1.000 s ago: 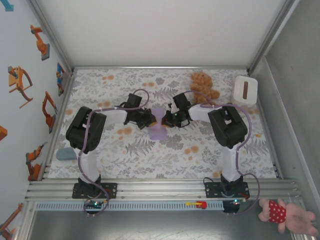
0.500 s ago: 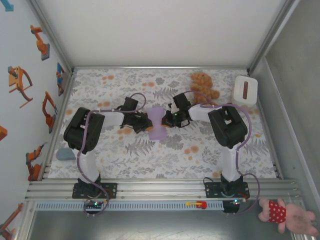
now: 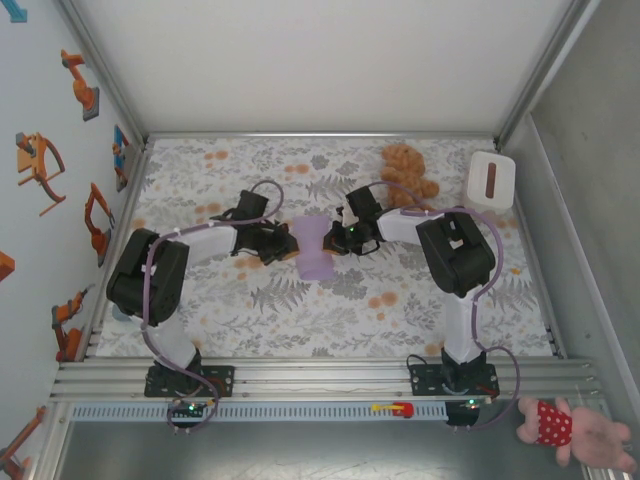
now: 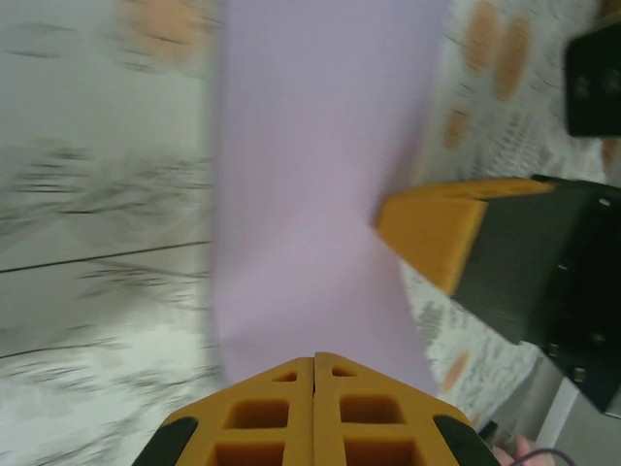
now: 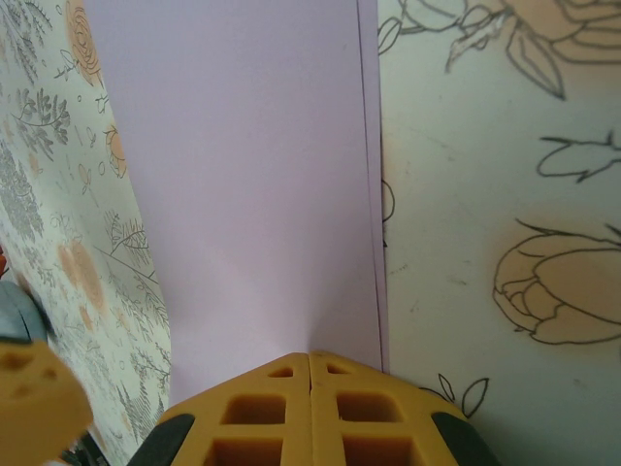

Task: Fold a paper plane with a square sheet of paper (pick it up from the middle)
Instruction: First fold the square sheet of paper in half at the center of the table.

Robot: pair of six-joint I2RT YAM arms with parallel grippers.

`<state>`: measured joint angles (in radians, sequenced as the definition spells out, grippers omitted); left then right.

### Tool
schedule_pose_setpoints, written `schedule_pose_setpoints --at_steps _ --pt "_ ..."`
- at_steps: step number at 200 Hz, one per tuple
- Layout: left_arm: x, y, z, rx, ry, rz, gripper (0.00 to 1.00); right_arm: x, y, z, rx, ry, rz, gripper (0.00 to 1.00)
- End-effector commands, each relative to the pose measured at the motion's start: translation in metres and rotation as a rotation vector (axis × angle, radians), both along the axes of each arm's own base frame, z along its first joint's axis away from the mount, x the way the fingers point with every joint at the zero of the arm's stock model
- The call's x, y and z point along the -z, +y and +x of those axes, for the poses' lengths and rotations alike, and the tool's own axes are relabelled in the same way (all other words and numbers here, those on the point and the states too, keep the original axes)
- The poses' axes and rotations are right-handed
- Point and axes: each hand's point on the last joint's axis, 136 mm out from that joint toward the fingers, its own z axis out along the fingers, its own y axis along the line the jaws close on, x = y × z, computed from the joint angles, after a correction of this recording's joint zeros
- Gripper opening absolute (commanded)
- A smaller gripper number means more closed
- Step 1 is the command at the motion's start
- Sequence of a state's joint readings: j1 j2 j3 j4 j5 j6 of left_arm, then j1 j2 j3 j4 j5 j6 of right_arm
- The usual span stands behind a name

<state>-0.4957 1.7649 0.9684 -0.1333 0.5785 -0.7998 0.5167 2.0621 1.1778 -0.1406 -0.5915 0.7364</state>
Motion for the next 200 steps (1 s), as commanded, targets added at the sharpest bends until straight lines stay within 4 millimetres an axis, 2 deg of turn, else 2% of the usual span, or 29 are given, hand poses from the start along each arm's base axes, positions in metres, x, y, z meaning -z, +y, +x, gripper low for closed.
schedule_pose_setpoints --at_steps 1,32,68,91,114,134,159,178,200 --pt "0.005 -0.019 0.001 -0.006 0.035 -0.040 0.00 0.131 -0.121 -0.088 0.068 0.307 -0.592 0.00" --pt "0.036 -0.017 -0.009 -0.007 0.107 -0.011 0.00 0.131 -0.121 -0.088 0.068 0.304 -0.590 0.00" --pt "0.067 0.013 -0.030 -0.033 0.173 0.065 0.00 0.131 -0.122 -0.088 0.064 0.304 -0.595 0.00" --pt "0.072 0.040 -0.041 -0.060 0.205 0.098 0.00 0.132 -0.124 -0.089 0.055 0.305 -0.603 0.00" --pt "0.057 0.056 -0.038 -0.071 0.183 0.108 0.00 0.133 -0.124 -0.090 0.054 0.306 -0.605 0.00" --pt "0.026 0.044 -0.023 -0.057 0.114 0.057 0.00 0.133 -0.124 -0.090 0.056 0.308 -0.604 0.00" --pt "-0.003 0.010 -0.010 -0.022 0.045 -0.014 0.00 0.133 -0.124 -0.090 0.057 0.308 -0.604 0.00" --pt "-0.002 -0.014 -0.010 0.001 0.044 -0.044 0.01 0.133 -0.123 -0.089 0.058 0.307 -0.602 0.00" --pt "0.017 -0.029 -0.017 0.019 0.086 -0.040 0.00 0.133 -0.122 -0.088 0.058 0.305 -0.600 0.00"
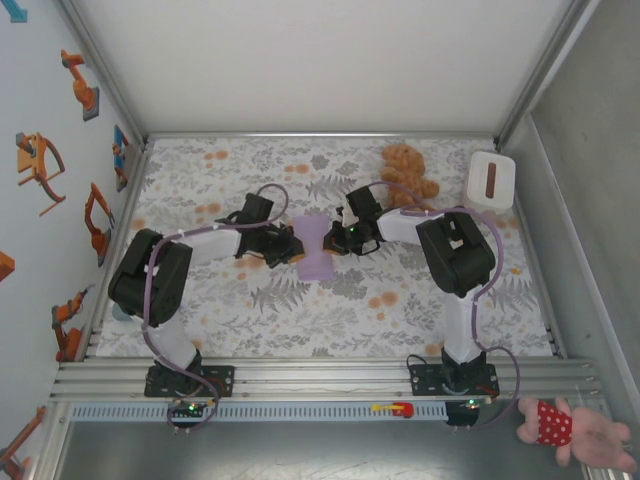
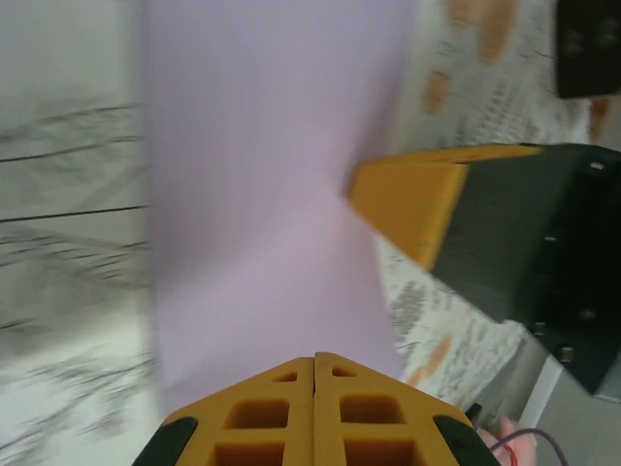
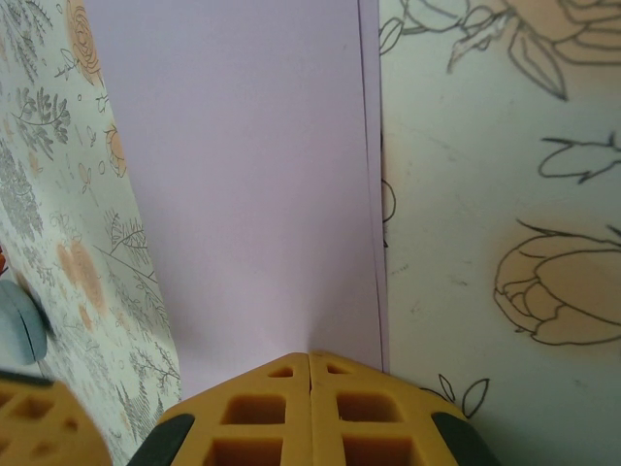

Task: Fold a paper plane with a square sheet of paper (pick it up from the middle)
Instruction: First fold the square sheet of paper in half at the center of the table.

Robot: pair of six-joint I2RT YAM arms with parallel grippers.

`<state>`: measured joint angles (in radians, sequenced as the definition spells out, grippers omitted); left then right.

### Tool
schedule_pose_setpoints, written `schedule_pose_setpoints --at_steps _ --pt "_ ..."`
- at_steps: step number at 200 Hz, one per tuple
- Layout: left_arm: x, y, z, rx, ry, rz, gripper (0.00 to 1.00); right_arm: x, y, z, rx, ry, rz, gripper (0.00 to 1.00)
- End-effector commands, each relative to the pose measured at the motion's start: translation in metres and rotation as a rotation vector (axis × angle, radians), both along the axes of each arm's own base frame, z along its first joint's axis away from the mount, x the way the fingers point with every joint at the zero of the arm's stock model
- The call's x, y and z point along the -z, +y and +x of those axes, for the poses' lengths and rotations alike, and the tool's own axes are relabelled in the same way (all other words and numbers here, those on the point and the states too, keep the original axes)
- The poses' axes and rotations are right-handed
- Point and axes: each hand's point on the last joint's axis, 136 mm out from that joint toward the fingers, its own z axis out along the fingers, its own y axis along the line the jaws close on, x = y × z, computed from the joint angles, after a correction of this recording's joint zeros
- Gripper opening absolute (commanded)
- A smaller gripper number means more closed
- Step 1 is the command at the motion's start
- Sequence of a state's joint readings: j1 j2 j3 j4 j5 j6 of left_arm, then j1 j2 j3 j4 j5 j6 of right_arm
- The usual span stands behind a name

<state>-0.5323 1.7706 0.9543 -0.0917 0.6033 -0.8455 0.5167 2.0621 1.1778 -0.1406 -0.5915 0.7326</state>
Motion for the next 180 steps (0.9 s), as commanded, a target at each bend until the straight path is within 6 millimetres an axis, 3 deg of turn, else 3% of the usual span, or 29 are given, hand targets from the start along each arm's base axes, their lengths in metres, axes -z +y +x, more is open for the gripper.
schedule_pose_setpoints --at_steps 1,35,70,90,108,123,151,170,180 --pt "0.017 -0.014 -0.007 0.004 0.063 -0.005 0.00 0.133 -0.123 -0.088 0.061 0.309 -0.602 0.00" --pt "0.045 -0.001 -0.021 -0.018 0.127 0.035 0.00 0.133 -0.123 -0.087 0.061 0.304 -0.603 0.00" --pt "0.069 0.036 -0.043 -0.075 0.194 0.088 0.00 0.135 -0.123 -0.088 0.059 0.305 -0.607 0.00" --pt "0.070 0.059 -0.053 -0.108 0.203 0.117 0.00 0.136 -0.124 -0.088 0.060 0.305 -0.607 0.00" --pt "0.059 0.072 -0.049 -0.152 0.161 0.119 0.00 0.137 -0.124 -0.088 0.058 0.306 -0.608 0.00" --pt "0.042 0.066 -0.038 -0.164 0.105 0.079 0.00 0.138 -0.123 -0.088 0.060 0.308 -0.605 0.00" --pt "0.005 0.033 -0.019 -0.128 0.005 -0.017 0.00 0.138 -0.124 -0.089 0.059 0.308 -0.605 0.00" --pt "-0.005 0.007 -0.013 -0.083 -0.019 -0.049 0.00 0.138 -0.124 -0.090 0.061 0.308 -0.606 0.00" --pt "0.001 -0.003 -0.014 -0.062 -0.003 -0.046 0.00 0.138 -0.124 -0.090 0.061 0.310 -0.604 0.00"
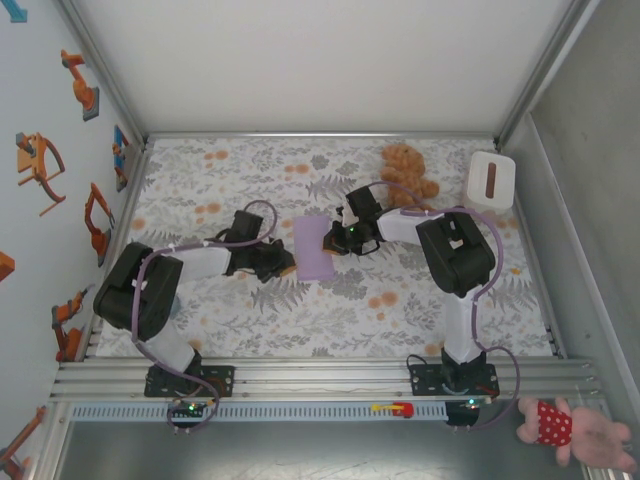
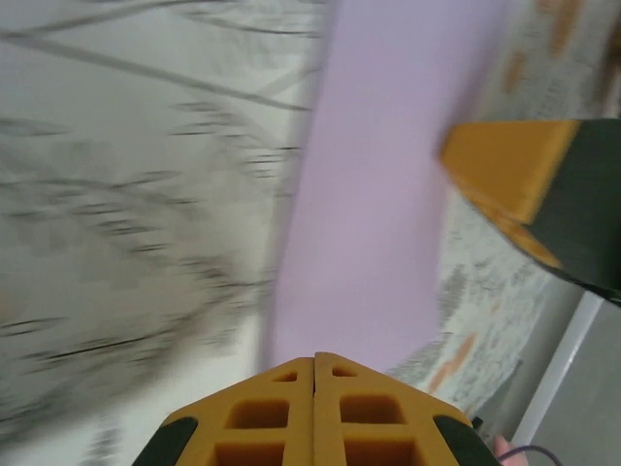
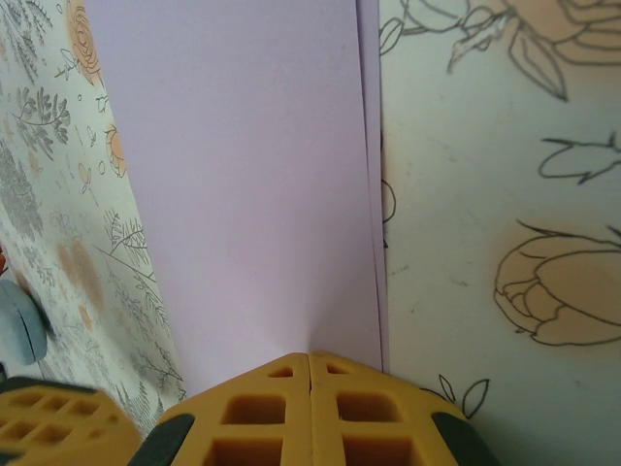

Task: Fold a paper plane with a square sheet of paper (pick it up from the middle)
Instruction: First fold the square sheet of paper in half at the center of the table.

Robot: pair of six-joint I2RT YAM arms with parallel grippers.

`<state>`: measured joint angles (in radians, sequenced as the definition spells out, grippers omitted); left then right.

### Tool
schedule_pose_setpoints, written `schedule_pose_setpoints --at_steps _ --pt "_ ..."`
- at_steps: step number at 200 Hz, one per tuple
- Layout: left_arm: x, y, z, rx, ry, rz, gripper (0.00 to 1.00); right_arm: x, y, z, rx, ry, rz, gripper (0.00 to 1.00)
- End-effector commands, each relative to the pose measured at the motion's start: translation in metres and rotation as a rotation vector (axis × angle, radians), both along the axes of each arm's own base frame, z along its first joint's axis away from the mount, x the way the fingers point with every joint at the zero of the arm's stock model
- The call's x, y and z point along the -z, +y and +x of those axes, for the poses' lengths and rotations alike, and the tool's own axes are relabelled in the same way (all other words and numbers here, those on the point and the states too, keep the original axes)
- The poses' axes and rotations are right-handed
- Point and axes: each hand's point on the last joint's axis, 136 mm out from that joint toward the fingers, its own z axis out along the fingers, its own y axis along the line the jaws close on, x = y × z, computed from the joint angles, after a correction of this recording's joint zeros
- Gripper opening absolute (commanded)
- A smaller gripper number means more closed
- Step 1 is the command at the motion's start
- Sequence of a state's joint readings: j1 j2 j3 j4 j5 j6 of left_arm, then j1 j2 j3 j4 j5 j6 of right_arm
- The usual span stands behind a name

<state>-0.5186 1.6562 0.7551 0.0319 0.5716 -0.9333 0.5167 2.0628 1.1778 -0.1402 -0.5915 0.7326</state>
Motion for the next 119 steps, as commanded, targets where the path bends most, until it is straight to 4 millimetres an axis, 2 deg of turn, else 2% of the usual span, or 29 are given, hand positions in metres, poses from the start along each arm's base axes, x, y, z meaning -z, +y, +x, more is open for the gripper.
schedule_pose_setpoints --at_steps 1,16,46,119 --pt "-0.010 -0.028 0.009 0.031 -0.019 -0.040 0.00 0.138 -0.124 -0.090 0.061 0.309 -0.603 0.00" --pt "0.003 -0.036 0.006 0.045 0.014 -0.032 0.00 0.138 -0.124 -0.090 0.063 0.309 -0.603 0.00" --pt "0.030 -0.029 -0.007 0.043 0.088 0.012 0.00 0.137 -0.123 -0.089 0.062 0.304 -0.602 0.00" --pt "0.071 0.018 -0.061 0.067 0.211 0.176 0.00 0.138 -0.125 -0.089 0.064 0.304 -0.611 0.00"
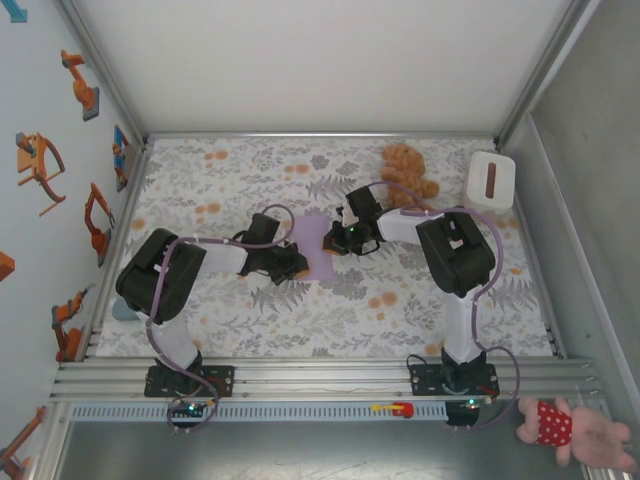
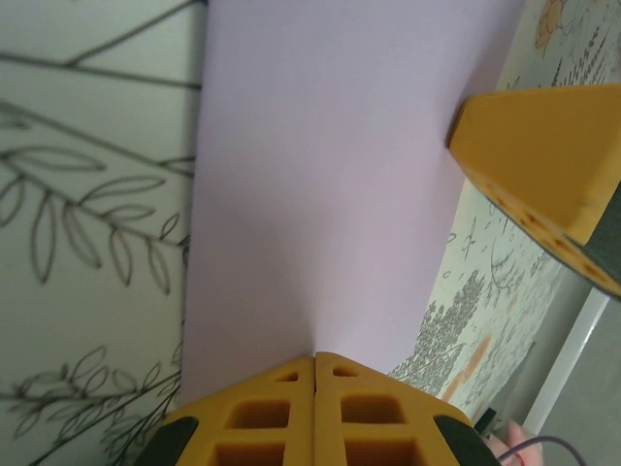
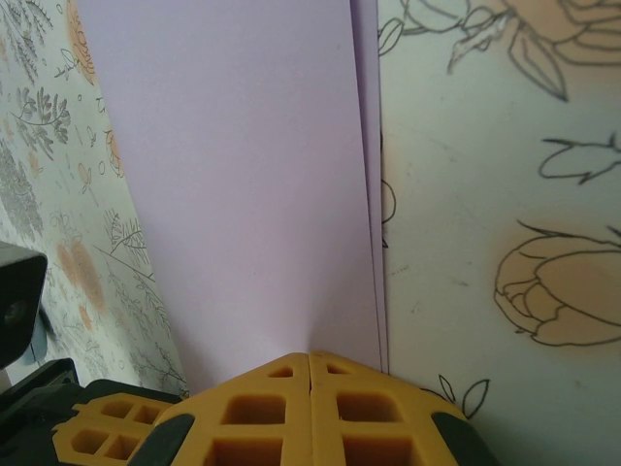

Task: Fold a paper plane with a square sheet of paper (pick it up from the middle)
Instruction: First fold the square sheet of paper in half at the center of the table.

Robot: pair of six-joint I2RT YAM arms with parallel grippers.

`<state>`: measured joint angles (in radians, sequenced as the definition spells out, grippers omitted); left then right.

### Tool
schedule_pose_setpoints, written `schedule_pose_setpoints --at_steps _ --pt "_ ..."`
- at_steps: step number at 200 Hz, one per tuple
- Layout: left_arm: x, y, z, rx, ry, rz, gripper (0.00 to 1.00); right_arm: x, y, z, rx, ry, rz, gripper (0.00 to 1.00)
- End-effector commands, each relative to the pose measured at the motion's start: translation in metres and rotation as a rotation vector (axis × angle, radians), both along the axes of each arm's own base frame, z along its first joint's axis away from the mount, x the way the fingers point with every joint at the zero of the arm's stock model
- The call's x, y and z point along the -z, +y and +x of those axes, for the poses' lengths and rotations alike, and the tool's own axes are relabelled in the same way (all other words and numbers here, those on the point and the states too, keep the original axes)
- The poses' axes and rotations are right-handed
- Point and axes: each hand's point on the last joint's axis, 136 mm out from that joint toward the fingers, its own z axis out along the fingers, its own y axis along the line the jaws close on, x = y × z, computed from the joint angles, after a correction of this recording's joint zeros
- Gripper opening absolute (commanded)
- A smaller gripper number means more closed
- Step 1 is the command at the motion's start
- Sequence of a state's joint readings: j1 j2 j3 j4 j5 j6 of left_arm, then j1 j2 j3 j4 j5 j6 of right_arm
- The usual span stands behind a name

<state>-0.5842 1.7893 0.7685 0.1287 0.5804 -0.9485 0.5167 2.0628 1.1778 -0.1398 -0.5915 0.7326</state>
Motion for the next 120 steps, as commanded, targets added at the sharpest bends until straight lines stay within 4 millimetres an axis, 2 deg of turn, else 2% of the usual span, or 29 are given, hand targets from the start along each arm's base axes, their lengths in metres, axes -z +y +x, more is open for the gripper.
schedule_pose_setpoints --at_steps 1,32,64,77,93,120 --pt "0.041 0.043 -0.051 0.010 0.171 0.180 0.00 0.138 -0.125 -0.089 0.064 0.304 -0.611 0.00" --pt "0.038 0.056 -0.063 0.025 0.158 0.222 0.00 0.138 -0.126 -0.088 0.065 0.302 -0.615 0.00" --pt "0.023 0.060 -0.060 0.041 0.112 0.227 0.00 0.134 -0.124 -0.085 0.066 0.295 -0.610 0.00" --pt "0.008 0.058 -0.053 0.042 0.076 0.220 0.00 0.129 -0.122 -0.082 0.068 0.289 -0.603 0.00" --pt "-0.020 0.051 -0.036 0.029 -0.007 0.198 0.00 0.118 -0.116 -0.075 0.067 0.269 -0.584 0.00" --pt "-0.062 0.040 -0.005 -0.016 -0.146 0.149 0.02 0.083 -0.090 -0.046 0.070 0.195 -0.494 0.00"
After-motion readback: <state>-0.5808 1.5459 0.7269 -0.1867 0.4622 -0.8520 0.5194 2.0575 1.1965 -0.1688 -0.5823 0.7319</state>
